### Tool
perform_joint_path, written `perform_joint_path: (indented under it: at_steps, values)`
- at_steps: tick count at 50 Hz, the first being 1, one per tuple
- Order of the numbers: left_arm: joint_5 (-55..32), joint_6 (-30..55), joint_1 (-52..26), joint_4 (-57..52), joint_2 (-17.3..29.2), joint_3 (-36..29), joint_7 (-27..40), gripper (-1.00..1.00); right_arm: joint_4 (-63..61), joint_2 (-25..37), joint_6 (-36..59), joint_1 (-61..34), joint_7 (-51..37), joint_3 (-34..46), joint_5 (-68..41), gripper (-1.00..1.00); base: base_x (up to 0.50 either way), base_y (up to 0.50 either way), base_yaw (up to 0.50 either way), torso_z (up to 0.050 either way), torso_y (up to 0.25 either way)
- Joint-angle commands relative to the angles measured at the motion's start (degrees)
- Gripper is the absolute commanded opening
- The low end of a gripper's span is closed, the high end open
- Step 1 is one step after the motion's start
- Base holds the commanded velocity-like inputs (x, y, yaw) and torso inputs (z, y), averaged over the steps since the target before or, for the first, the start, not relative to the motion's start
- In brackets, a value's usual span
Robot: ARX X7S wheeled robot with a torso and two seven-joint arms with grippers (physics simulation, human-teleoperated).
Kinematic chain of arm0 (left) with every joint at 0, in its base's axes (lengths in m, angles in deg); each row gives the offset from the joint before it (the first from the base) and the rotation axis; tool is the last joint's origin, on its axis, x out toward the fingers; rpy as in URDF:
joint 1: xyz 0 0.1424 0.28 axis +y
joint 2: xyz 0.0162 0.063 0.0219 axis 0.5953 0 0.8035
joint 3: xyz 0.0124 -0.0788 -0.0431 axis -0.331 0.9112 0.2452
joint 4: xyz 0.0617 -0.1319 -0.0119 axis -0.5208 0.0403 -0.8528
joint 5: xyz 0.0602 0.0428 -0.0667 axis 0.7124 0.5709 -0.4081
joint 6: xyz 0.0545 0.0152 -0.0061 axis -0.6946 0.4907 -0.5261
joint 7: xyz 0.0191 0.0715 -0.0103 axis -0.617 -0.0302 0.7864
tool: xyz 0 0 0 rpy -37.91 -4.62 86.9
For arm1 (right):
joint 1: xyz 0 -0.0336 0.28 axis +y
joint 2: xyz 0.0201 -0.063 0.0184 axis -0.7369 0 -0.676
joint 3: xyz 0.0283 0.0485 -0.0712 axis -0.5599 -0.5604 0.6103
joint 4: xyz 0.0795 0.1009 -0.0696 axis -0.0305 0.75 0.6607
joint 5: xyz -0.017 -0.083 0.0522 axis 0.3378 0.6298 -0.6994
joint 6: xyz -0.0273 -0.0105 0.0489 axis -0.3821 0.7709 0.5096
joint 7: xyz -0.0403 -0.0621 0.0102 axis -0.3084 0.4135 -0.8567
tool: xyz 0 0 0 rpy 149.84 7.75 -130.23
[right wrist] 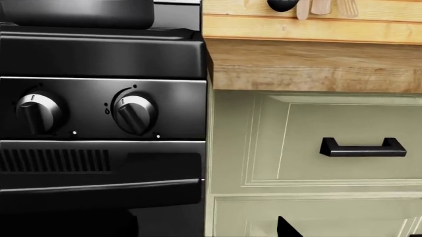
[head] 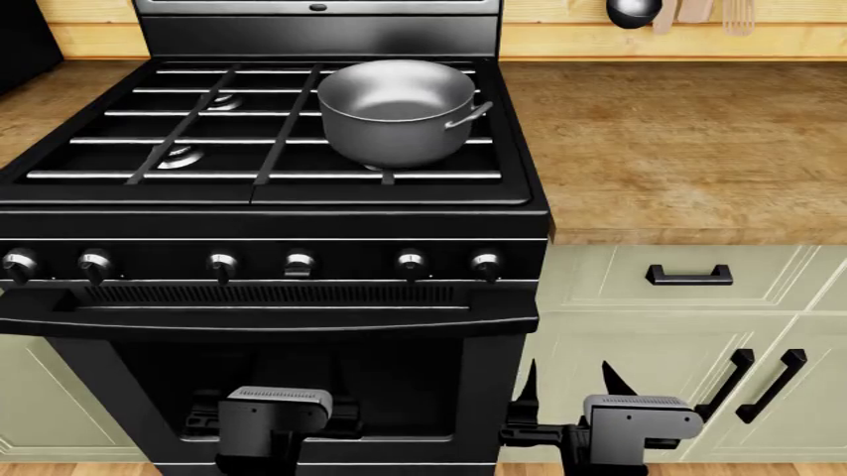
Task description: Turn off the front right burner of the stove.
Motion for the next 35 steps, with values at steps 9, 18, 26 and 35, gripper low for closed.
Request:
perform_joint_path:
  at_steps: [9,18,26,35]
  values:
    - [-1.8,-2.16,-1.01,3.19,1.37,-1.59,0.98,1.0,0.42,1.56,0.15,-0.25,-2.27,2.0,-0.25,1.0,0.0,0.07,0.0,0.0,0.0]
    - [-2.5,-0.43,-0.5,0.87,2.05,-2.37,1.7,1.0,0.87,2.1,-0.05,-0.41,-3.04,2.6,-0.89,1.0,0.0,0.27,0.0,0.0,0.0]
    - [-3.04,2.14,0.16,-2.39,2.58,-2.94,2.53,1.0,1.31,2.52,-0.12,-0.65,-3.63,3.02,-1.5,1.0,0.0,0.37,0.0,0.0,0.0]
    - [-3.5,-4.66,-2.03,6.63,2.6,-3.4,2.16,1.0,1.82,2.9,-0.38,-0.97,-4.26,3.26,-2.28,1.0,0.0,0.35,0.0,0.0,0.0]
